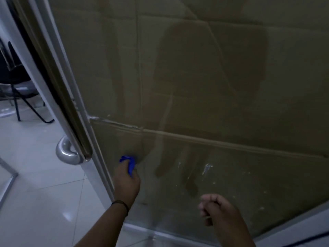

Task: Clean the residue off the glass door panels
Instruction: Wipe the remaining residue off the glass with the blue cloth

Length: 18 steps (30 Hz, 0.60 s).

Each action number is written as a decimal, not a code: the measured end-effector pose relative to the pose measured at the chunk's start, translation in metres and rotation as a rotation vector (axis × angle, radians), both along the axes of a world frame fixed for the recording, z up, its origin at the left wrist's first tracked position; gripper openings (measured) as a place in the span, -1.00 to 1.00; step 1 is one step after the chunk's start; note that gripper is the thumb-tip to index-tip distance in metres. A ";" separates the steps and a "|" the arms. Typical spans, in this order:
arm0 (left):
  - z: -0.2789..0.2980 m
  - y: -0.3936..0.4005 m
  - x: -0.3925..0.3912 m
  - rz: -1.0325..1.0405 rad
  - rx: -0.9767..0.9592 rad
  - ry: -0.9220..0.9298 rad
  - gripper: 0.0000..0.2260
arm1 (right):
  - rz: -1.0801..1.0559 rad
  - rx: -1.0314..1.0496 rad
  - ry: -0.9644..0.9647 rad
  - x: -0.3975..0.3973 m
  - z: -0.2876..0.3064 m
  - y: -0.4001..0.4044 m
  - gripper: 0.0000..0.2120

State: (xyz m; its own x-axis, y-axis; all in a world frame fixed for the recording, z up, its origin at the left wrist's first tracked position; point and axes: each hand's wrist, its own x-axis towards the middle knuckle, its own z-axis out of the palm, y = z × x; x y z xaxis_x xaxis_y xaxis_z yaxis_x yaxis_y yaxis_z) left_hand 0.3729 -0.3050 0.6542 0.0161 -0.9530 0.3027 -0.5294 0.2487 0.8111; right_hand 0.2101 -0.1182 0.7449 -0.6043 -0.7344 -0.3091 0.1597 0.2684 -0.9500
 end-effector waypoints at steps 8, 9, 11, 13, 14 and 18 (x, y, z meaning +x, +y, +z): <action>0.011 0.057 -0.060 -0.265 -0.111 0.052 -0.83 | -0.043 -0.079 0.191 -0.041 0.008 -0.012 -0.81; 0.014 0.056 -0.053 -0.137 -0.087 0.122 -0.83 | -0.064 -0.108 0.228 -0.048 0.011 -0.010 -0.81; 0.025 0.046 -0.037 0.080 -0.096 0.201 -0.78 | -0.095 -0.148 0.345 -0.061 0.020 -0.008 -0.83; 0.036 0.031 -0.027 0.147 -0.137 0.158 -0.79 | -0.103 -0.159 0.461 -0.073 0.027 -0.007 -0.86; 0.041 0.024 -0.028 0.135 -0.147 0.110 -0.80 | -0.102 -0.168 0.498 -0.079 0.030 -0.006 -0.87; 0.043 0.024 -0.050 0.079 -0.151 0.040 -0.88 | -0.106 -0.208 0.570 -0.090 0.039 -0.001 -0.84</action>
State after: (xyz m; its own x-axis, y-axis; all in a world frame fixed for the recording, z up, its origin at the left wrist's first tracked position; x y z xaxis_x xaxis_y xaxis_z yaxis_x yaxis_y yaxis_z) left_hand 0.3232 -0.2814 0.6971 0.1044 -0.8919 0.4399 -0.5199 0.3281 0.7887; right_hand 0.1198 -0.1189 0.7839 -0.7053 -0.6715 0.2272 -0.3728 0.0788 -0.9246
